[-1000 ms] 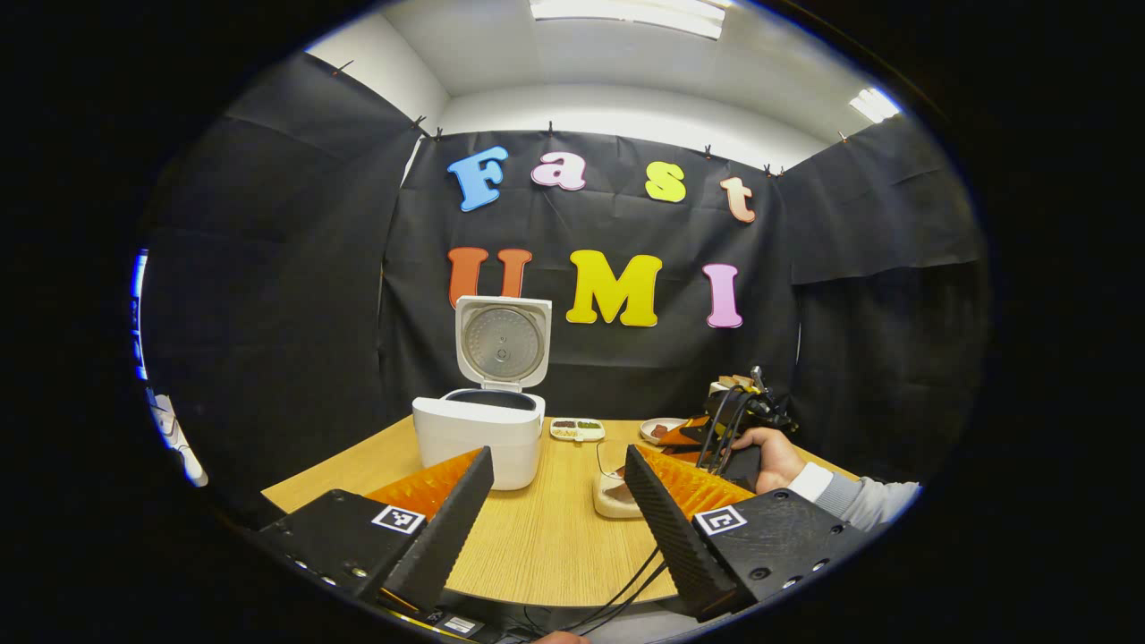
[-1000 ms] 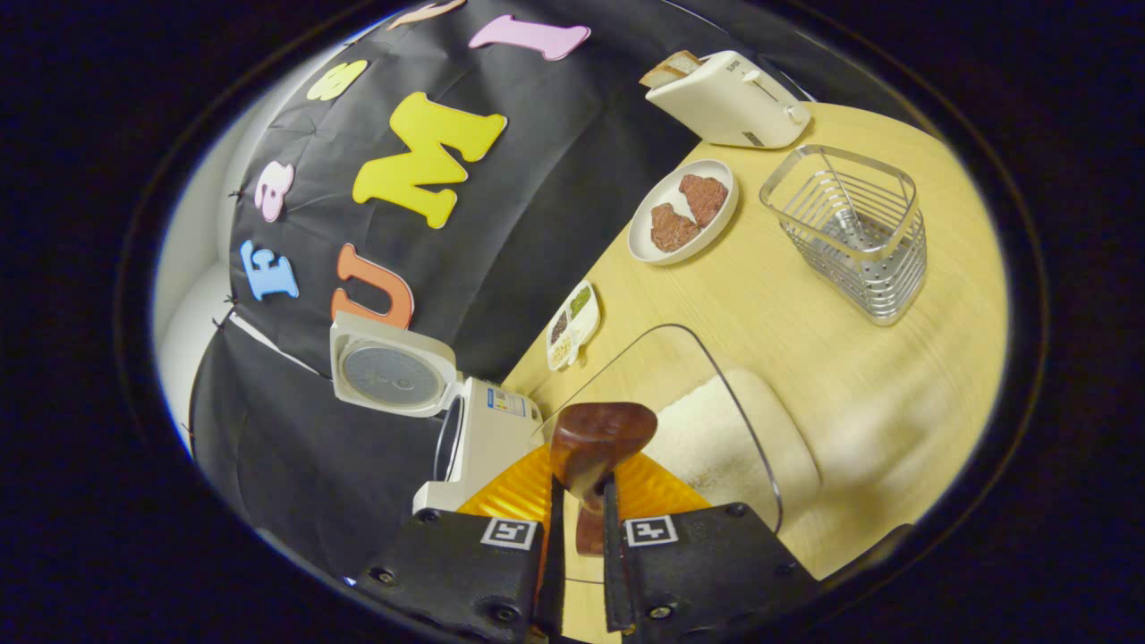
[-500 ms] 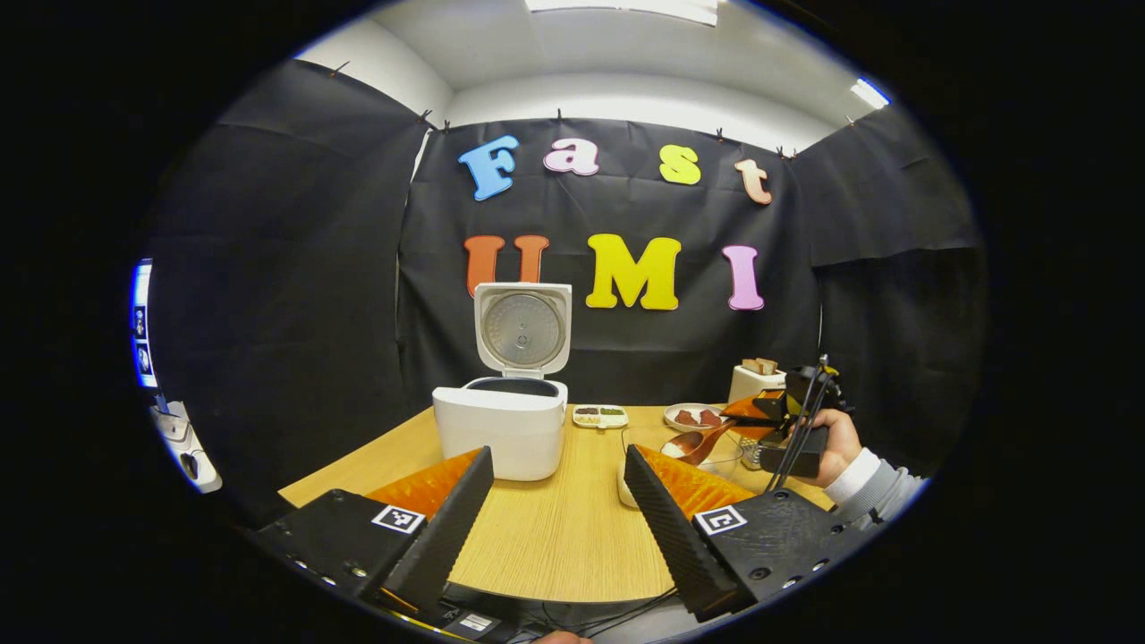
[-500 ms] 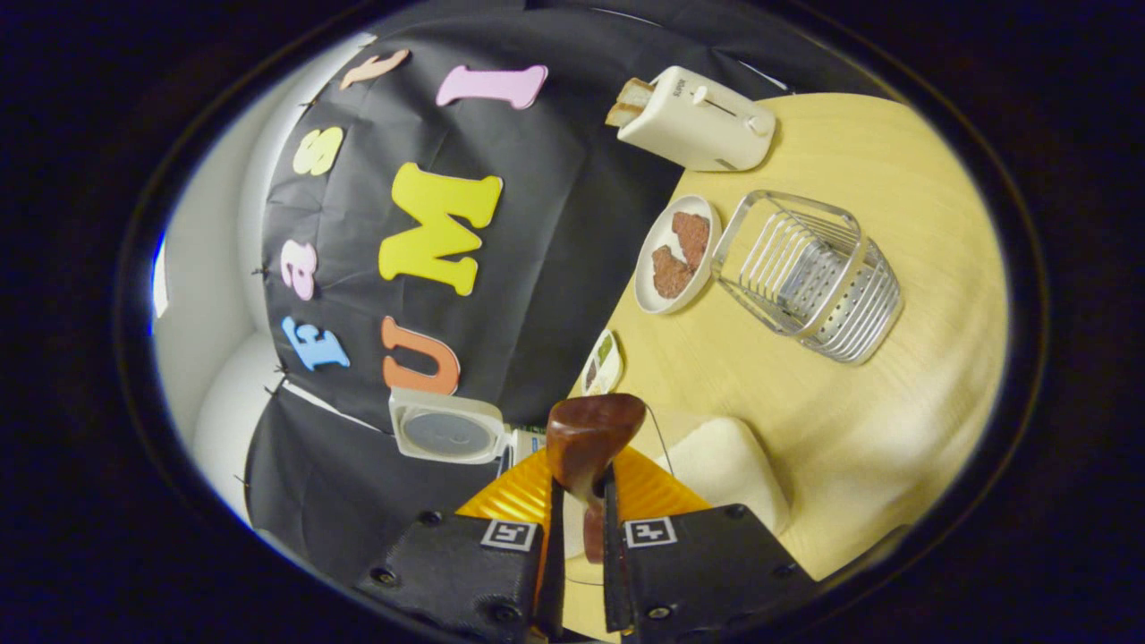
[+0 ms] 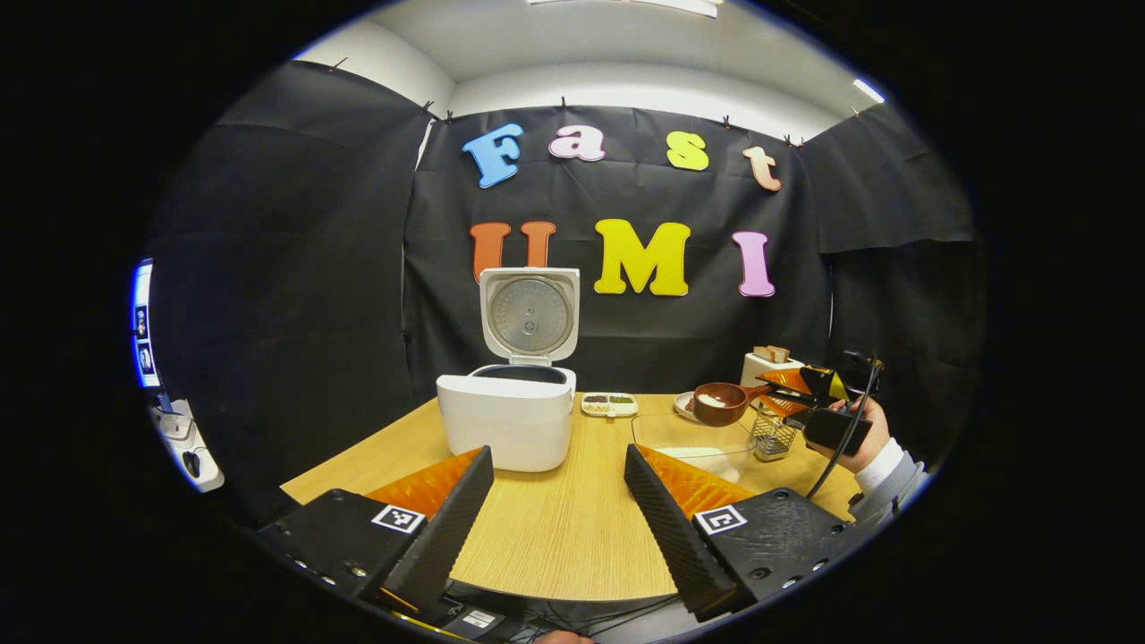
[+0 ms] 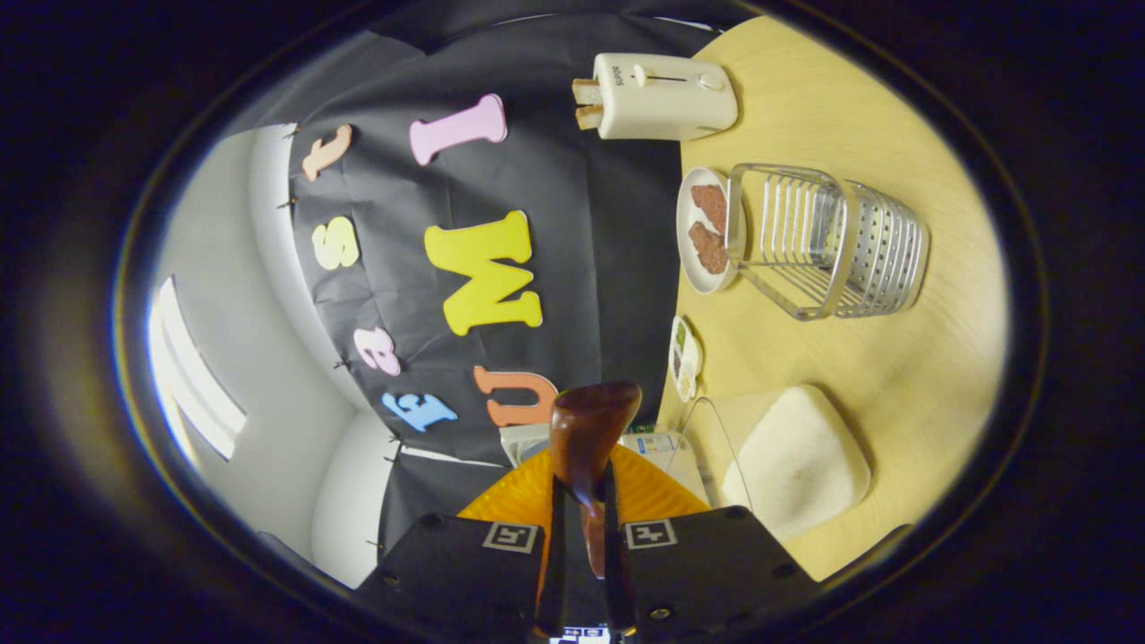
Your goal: Close the left gripper, press the button to open the rice cooker; take a wooden spoon from the chopstick holder with the right hand, scoop a spoonful of rice and pour it into the rice cooker, then put the wooden spoon back into the chopstick holder.
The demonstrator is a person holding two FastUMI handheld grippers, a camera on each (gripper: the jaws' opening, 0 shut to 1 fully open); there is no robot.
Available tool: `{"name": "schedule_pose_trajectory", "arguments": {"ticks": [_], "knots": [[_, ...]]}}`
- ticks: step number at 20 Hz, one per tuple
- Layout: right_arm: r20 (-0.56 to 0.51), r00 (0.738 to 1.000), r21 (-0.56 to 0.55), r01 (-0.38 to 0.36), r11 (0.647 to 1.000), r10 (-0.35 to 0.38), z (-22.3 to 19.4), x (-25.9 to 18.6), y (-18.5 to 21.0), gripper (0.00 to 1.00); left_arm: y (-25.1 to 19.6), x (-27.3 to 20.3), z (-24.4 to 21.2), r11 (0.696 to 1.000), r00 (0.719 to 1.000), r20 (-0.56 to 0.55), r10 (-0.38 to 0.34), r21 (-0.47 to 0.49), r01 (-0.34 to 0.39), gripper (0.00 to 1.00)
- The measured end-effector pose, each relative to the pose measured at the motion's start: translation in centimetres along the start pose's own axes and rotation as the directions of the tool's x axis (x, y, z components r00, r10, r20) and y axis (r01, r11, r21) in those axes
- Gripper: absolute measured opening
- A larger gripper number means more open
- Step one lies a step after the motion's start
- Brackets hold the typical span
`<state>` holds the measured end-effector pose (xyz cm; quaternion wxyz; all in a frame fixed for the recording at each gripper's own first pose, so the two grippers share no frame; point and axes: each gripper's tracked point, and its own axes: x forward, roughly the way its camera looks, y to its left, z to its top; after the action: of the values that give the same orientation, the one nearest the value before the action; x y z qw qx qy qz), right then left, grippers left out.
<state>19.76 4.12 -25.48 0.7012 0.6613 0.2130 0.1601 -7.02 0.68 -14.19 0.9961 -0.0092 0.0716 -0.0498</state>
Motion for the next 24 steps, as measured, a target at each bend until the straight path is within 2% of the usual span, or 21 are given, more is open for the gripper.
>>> {"name": "schedule_pose_trajectory", "arguments": {"ticks": [6, 10, 16, 21, 24], "knots": [[0.009, 0.998, -0.053, 0.063, 0.997, -0.062, -0.2, 1.2, 1.5, 0.22, -0.3, -0.4, 0.3, 1.000, 1.000, 0.010, -0.012, 0.005, 0.012, 0.94], [0.005, 0.995, -0.074, 0.099, 0.992, -0.099, -0.9, 3.5, 1.9, 0.22, -0.4, -0.4, 0.7, 1.000, 0.999, 0.026, -0.026, 0.014, 0.025, 0.94], [-0.032, 0.992, -0.119, 0.118, 0.986, -0.122, -3.2, 8.9, 3.6, 0.21, -1.0, 0.7, 0.2, 0.998, 0.997, 0.042, -0.060, 0.031, 0.059, 0.94], [-0.076, 0.987, -0.151, 0.128, 0.980, -0.140, -6.2, 14.7, 5.1, 0.21, -0.6, 2.2, -0.5, 0.994, 0.997, 0.053, -0.059, 0.091, 0.054, 0.94], [-0.111, 0.984, -0.169, 0.123, 0.978, -0.143, -8.7, 18.8, 6.3, 0.21, -0.1, 3.2, -1.5, 0.995, 0.998, 0.042, -0.051, 0.092, 0.047, 0.96]]}}
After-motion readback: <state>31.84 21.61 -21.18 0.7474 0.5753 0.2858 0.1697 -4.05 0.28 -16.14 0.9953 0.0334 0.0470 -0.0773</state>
